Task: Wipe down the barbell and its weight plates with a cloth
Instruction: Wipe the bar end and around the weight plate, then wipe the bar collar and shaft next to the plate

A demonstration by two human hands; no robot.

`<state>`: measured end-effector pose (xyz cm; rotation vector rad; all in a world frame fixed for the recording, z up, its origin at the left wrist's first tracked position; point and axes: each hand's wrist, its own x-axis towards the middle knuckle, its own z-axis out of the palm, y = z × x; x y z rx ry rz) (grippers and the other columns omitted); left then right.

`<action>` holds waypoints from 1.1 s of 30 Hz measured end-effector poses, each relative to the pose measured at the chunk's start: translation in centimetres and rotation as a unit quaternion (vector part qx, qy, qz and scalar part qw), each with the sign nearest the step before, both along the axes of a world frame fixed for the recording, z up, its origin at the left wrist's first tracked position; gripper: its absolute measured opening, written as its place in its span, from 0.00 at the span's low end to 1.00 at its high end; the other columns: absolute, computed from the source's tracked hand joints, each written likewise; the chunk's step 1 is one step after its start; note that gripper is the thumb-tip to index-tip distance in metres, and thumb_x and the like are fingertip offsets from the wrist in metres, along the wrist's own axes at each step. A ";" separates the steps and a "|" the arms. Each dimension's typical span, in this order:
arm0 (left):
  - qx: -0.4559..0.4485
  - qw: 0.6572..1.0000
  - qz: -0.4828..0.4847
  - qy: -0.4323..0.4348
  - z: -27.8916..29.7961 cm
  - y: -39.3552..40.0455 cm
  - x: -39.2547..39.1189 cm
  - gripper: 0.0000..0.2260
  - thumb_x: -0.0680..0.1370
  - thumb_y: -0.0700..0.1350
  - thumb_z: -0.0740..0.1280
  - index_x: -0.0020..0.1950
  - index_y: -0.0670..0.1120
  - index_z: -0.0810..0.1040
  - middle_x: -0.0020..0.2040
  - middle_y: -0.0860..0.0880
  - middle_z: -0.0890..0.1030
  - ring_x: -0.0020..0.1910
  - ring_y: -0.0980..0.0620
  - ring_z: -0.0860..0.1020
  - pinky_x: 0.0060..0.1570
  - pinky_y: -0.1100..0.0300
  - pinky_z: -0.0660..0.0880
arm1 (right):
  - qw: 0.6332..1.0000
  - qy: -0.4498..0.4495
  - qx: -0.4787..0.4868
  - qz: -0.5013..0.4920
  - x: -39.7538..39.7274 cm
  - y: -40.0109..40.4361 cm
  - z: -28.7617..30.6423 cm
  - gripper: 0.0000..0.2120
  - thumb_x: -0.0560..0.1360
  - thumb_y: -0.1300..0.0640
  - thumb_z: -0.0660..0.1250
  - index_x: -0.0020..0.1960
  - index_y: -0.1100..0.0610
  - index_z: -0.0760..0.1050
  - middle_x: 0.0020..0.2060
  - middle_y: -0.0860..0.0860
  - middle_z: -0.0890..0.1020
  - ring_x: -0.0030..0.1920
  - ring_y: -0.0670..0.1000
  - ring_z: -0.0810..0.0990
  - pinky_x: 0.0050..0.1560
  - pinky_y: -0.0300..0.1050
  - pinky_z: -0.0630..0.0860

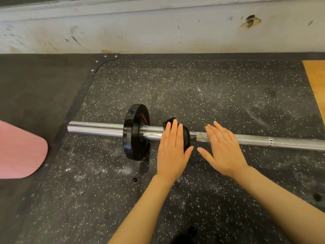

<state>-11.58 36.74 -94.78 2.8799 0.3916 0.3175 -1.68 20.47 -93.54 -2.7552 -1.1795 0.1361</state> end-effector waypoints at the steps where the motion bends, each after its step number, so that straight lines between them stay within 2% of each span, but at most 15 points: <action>1: 0.017 1.000 -0.005 0.006 -0.2 0.0 -0.2 0.33 0.80 0.56 0.60 0.77 0.39 0.56 0.78 0.40 0.57 0.78 0.42 0.52 0.76 0.48 0.53 | 1.000 0.000 0.003 -0.001 0.0 0.0 0.0 0.40 0.78 0.33 0.43 0.75 0.62 0.62 0.73 0.56 0.67 0.77 0.55 0.57 0.75 0.55 0.56; 4: 0.025 1.000 0.000 0.012 0.4 0.4 1.3 0.31 0.79 0.55 0.62 0.75 0.37 0.62 0.76 0.39 0.63 0.76 0.41 0.58 0.75 0.47 0.58 | 1.000 -0.001 0.000 0.001 0.1 -0.1 0.0 0.41 0.78 0.32 0.42 0.76 0.62 0.61 0.74 0.56 0.66 0.77 0.55 0.56 0.76 0.54 0.54; 7: -0.029 0.999 0.036 0.022 1.6 1.2 4.2 0.22 0.82 0.53 0.57 0.70 0.39 0.71 0.71 0.41 0.71 0.74 0.42 0.64 0.74 0.49 0.60 | 1.000 -0.001 -0.008 0.008 0.4 0.1 -0.1 0.41 0.78 0.32 0.41 0.76 0.62 0.60 0.74 0.56 0.65 0.78 0.55 0.55 0.76 0.53 0.52; 9: -0.037 0.996 0.068 0.051 2.2 1.3 5.7 0.19 0.84 0.51 0.55 0.67 0.41 0.74 0.71 0.42 0.72 0.74 0.43 0.63 0.74 0.48 0.59 | 1.000 0.000 -0.006 0.002 0.4 0.2 -0.1 0.41 0.78 0.32 0.42 0.76 0.62 0.61 0.74 0.56 0.66 0.77 0.55 0.55 0.77 0.53 0.52; 11: -0.047 0.994 0.087 0.037 2.4 0.9 6.1 0.17 0.83 0.48 0.58 0.66 0.41 0.76 0.71 0.41 0.72 0.73 0.41 0.66 0.72 0.46 0.60 | 1.000 0.001 -0.006 -0.002 0.4 0.2 -0.1 0.41 0.78 0.32 0.42 0.76 0.62 0.61 0.73 0.56 0.67 0.77 0.55 0.55 0.77 0.54 0.53; 13: -0.050 0.996 0.078 -0.005 2.3 0.4 5.2 0.16 0.81 0.46 0.63 0.66 0.39 0.75 0.65 0.40 0.76 0.66 0.40 0.72 0.68 0.45 0.67 | 1.000 0.002 -0.003 -0.004 0.5 0.3 -0.1 0.41 0.78 0.32 0.42 0.75 0.62 0.62 0.73 0.56 0.67 0.77 0.55 0.56 0.76 0.54 0.53; 15: -0.025 0.999 0.040 -0.012 1.7 0.3 3.6 0.18 0.80 0.46 0.64 0.69 0.40 0.73 0.65 0.41 0.76 0.66 0.41 0.73 0.68 0.45 0.68 | 1.000 0.003 0.001 -0.005 0.5 0.2 -0.1 0.41 0.78 0.32 0.42 0.75 0.62 0.62 0.73 0.56 0.68 0.77 0.55 0.57 0.76 0.54 0.53; 17: -0.006 1.000 0.009 -0.009 1.3 0.5 2.1 0.21 0.81 0.48 0.62 0.72 0.41 0.69 0.71 0.40 0.71 0.72 0.41 0.67 0.72 0.46 0.63 | 1.000 0.001 0.000 -0.005 0.2 0.2 -0.1 0.41 0.77 0.32 0.42 0.75 0.62 0.63 0.73 0.56 0.68 0.77 0.55 0.57 0.76 0.54 0.54; 20: 0.020 1.000 -0.003 0.012 1.5 1.2 1.5 0.23 0.82 0.53 0.53 0.73 0.43 0.68 0.73 0.42 0.69 0.73 0.44 0.65 0.74 0.47 0.58 | 1.000 0.005 0.015 -0.006 -0.3 0.1 0.1 0.40 0.78 0.32 0.43 0.74 0.62 0.64 0.72 0.56 0.69 0.77 0.55 0.58 0.76 0.54 0.54; 25: 0.016 0.996 0.028 0.085 2.5 3.8 2.4 0.31 0.81 0.57 0.40 0.69 0.43 0.73 0.70 0.45 0.74 0.72 0.47 0.67 0.76 0.51 0.52 | 1.000 0.009 0.021 0.000 -0.7 -0.4 0.1 0.40 0.77 0.32 0.44 0.75 0.62 0.63 0.72 0.55 0.69 0.76 0.55 0.58 0.76 0.53 0.51; 30: 0.086 0.978 0.085 0.168 2.9 6.4 1.0 0.35 0.80 0.59 0.39 0.65 0.39 0.76 0.69 0.41 0.74 0.72 0.44 0.67 0.75 0.51 0.52 | 1.000 0.005 0.003 0.002 -1.3 -0.7 -0.1 0.40 0.78 0.32 0.44 0.75 0.61 0.63 0.72 0.55 0.69 0.76 0.55 0.60 0.76 0.54 0.53; 33: 0.073 0.975 0.118 0.176 3.2 5.5 0.6 0.35 0.80 0.58 0.38 0.61 0.38 0.77 0.63 0.40 0.78 0.68 0.42 0.71 0.74 0.50 0.54 | 1.000 0.005 -0.015 0.004 -1.9 -0.9 -0.2 0.40 0.78 0.31 0.44 0.75 0.62 0.63 0.73 0.56 0.68 0.76 0.55 0.59 0.76 0.53 0.51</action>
